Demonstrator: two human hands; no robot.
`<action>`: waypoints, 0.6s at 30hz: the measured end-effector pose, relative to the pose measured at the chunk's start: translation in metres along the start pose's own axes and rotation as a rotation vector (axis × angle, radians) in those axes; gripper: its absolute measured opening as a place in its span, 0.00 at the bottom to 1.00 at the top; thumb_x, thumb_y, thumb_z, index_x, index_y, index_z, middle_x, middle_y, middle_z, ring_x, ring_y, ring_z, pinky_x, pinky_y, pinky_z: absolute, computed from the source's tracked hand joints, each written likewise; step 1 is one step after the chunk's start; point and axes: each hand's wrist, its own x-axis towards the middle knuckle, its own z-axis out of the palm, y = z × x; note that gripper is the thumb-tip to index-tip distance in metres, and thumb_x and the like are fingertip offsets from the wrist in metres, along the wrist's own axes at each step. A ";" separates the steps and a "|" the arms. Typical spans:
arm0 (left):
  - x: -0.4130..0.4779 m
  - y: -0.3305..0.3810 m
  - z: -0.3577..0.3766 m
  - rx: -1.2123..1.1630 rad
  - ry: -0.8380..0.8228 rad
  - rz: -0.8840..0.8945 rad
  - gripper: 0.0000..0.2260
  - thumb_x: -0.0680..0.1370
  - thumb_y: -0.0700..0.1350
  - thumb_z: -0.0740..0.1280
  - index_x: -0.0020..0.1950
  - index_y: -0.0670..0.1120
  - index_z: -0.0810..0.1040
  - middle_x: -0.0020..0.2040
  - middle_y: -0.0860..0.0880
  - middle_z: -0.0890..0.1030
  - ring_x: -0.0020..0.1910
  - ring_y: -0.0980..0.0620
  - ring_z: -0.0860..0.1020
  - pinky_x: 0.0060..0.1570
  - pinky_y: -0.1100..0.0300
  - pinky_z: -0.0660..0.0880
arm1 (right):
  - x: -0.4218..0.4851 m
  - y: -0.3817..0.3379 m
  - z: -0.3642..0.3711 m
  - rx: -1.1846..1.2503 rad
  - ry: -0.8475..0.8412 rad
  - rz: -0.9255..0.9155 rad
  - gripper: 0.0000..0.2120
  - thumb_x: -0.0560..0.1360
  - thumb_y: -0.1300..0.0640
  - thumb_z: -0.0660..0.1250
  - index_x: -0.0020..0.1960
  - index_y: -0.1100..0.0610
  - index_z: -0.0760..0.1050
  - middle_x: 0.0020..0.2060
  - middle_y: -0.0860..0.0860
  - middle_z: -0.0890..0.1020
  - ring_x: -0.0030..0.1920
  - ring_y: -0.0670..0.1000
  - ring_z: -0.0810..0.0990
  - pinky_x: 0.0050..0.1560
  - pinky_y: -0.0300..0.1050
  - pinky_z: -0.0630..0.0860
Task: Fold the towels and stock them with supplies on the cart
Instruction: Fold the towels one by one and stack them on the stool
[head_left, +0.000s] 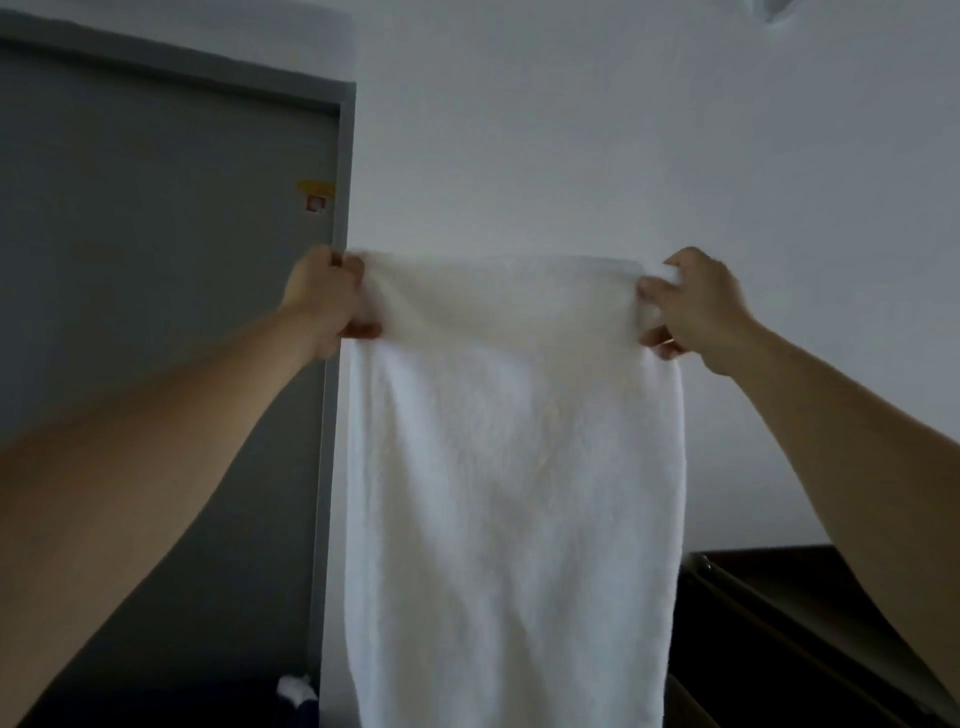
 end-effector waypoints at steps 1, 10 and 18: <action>-0.002 -0.003 0.001 0.052 -0.008 0.010 0.09 0.83 0.50 0.62 0.57 0.45 0.75 0.49 0.49 0.74 0.44 0.46 0.77 0.24 0.57 0.78 | -0.004 0.007 -0.001 -0.021 -0.029 0.002 0.08 0.77 0.52 0.68 0.52 0.53 0.72 0.40 0.54 0.79 0.23 0.52 0.81 0.23 0.44 0.75; -0.011 -0.042 0.011 0.152 -0.011 0.083 0.09 0.83 0.49 0.62 0.49 0.45 0.74 0.38 0.48 0.76 0.17 0.56 0.73 0.17 0.63 0.70 | -0.027 0.033 -0.016 0.072 -0.050 0.091 0.20 0.74 0.50 0.74 0.58 0.60 0.73 0.40 0.54 0.80 0.26 0.51 0.75 0.31 0.48 0.76; -0.018 -0.070 0.012 -0.003 -0.054 0.075 0.09 0.82 0.50 0.64 0.44 0.48 0.75 0.38 0.50 0.75 0.21 0.58 0.73 0.20 0.60 0.72 | -0.042 0.063 -0.041 0.370 -0.535 0.279 0.16 0.65 0.64 0.74 0.51 0.66 0.77 0.26 0.51 0.74 0.26 0.47 0.75 0.33 0.39 0.80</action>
